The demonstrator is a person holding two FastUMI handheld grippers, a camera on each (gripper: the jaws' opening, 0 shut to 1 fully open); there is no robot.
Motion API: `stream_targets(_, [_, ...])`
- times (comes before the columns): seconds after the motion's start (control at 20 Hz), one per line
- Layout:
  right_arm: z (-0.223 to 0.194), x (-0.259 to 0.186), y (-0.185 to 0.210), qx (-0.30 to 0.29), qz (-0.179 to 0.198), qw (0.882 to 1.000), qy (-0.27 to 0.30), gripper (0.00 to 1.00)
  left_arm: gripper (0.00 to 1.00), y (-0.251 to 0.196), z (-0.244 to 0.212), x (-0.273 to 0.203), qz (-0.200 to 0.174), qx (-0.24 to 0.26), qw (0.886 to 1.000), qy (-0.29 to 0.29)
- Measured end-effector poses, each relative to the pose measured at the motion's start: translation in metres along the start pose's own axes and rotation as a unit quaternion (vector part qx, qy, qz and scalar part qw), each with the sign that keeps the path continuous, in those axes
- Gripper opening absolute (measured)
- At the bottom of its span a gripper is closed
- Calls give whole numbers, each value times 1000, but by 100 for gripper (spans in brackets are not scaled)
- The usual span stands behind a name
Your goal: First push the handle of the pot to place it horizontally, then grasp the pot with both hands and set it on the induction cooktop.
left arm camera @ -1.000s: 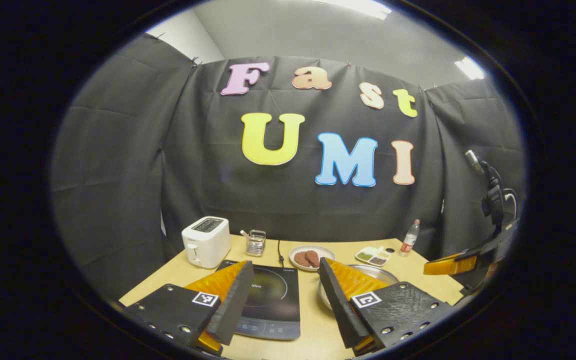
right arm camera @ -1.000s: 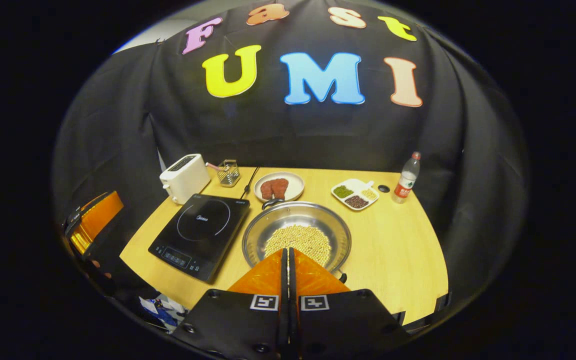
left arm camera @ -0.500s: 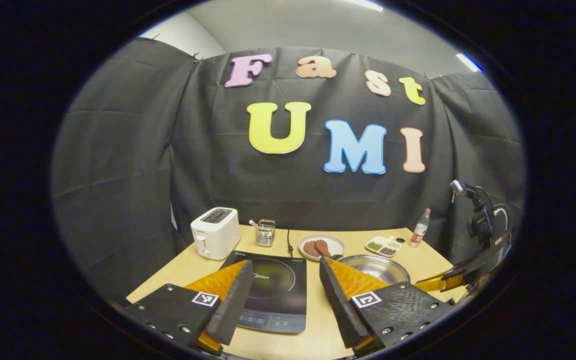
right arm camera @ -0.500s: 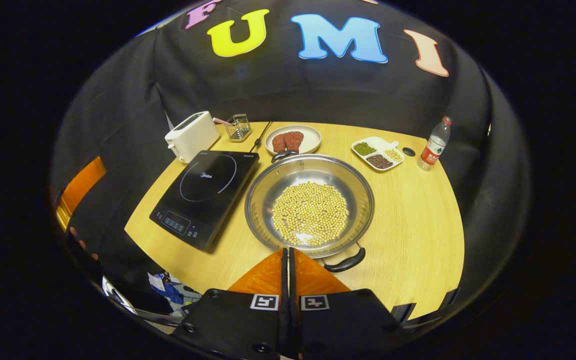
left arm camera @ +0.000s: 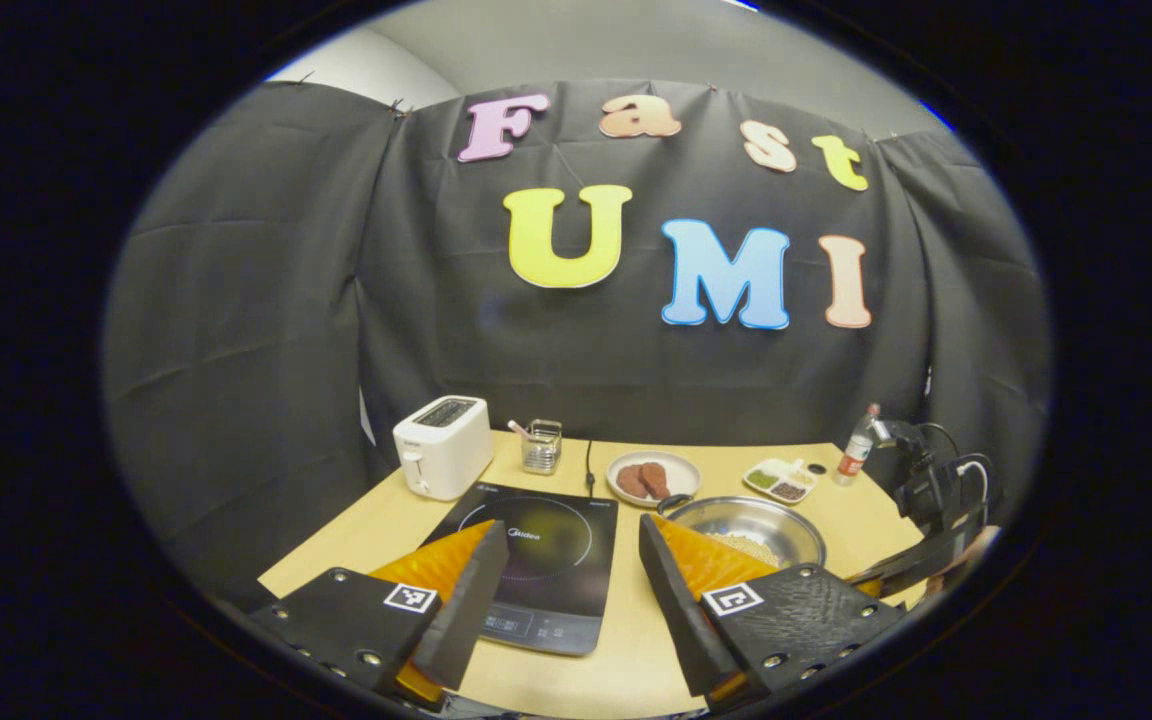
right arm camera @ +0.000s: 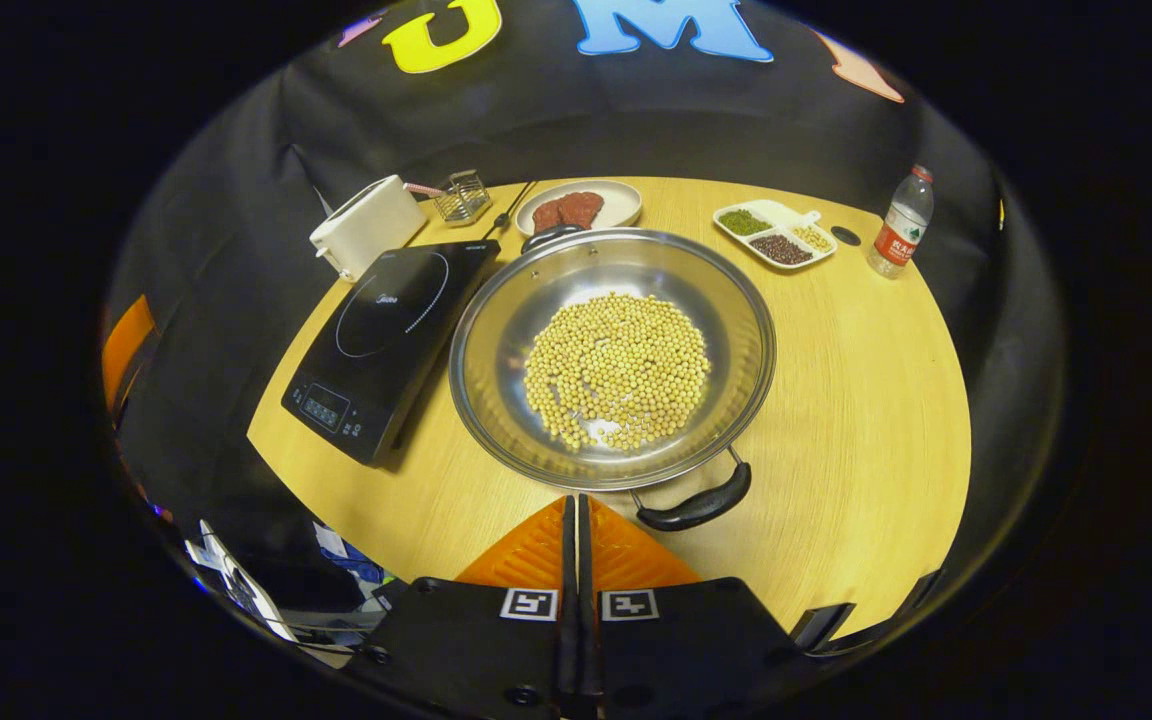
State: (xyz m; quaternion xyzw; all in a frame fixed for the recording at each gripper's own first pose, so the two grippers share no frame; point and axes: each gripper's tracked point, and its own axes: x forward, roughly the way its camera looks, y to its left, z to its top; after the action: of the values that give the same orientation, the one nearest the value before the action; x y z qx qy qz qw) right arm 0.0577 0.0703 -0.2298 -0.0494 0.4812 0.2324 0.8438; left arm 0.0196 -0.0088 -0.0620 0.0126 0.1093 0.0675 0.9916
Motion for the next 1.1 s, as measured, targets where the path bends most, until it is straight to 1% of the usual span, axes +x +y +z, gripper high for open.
stream_targets(0.15, [-10, 14, -1, 2, 16, 1000, 19, 2, 81, -9, -7, -4, 10, -2, 1000, 13])
stream_targets(0.2, [-13, 18, -2, 1, 20, 1000, 24, 2, 77, -11, -8, -4, 11, -5, 1000, 17])
stream_targets(0.4, [-18, 33, -7, -10, 25, 999, 34, 2, 77, -20, -19, -11, 24, -9, 999, 31])
stream_targets(0.45, [-20, 38, -8, -10, 24, 999, 38, 2, 81, -22, -21, -13, 28, -7, 999, 34])
stream_targets(0.55, [-20, 42, -11, -12, 26, 999, 44, 2, 81, -23, -20, -14, 35, -5, 999, 36])
stream_targets(0.6, [-19, 44, -13, -12, 26, 999, 44, 2, 77, -22, -20, -15, 39, -5, 999, 36])
stream_targets(0.65, [-18, 46, -15, -13, 24, 999, 45, 2, 77, -22, -20, -17, 44, -4, 998, 36])
stream_targets(0.7, [-18, 46, -16, -11, 29, 998, 46, 2, 81, -22, -20, -18, 47, -4, 998, 37])
stream_targets(0.8, [-17, 47, -16, -11, 33, 998, 46, 2, 81, -23, -22, -17, 54, -6, 998, 39])
stream_targets(0.95, [-16, 48, -25, -20, 27, 999, 42, 2, 81, -32, -24, -16, 52, -12, 998, 41])
stream_targets(1.0, [-14, 48, -29, -21, 23, 999, 42, 2, 77, -35, -23, -15, 52, -11, 998, 42])
stream_targets(1.05, [-15, 47, -34, -23, 19, 999, 41, 2, 81, -38, -23, -13, 50, -10, 998, 41])
stream_targets(1.1, [-15, 46, -40, -23, 15, 999, 41, 2, 81, -42, -21, -10, 48, -8, 998, 41])
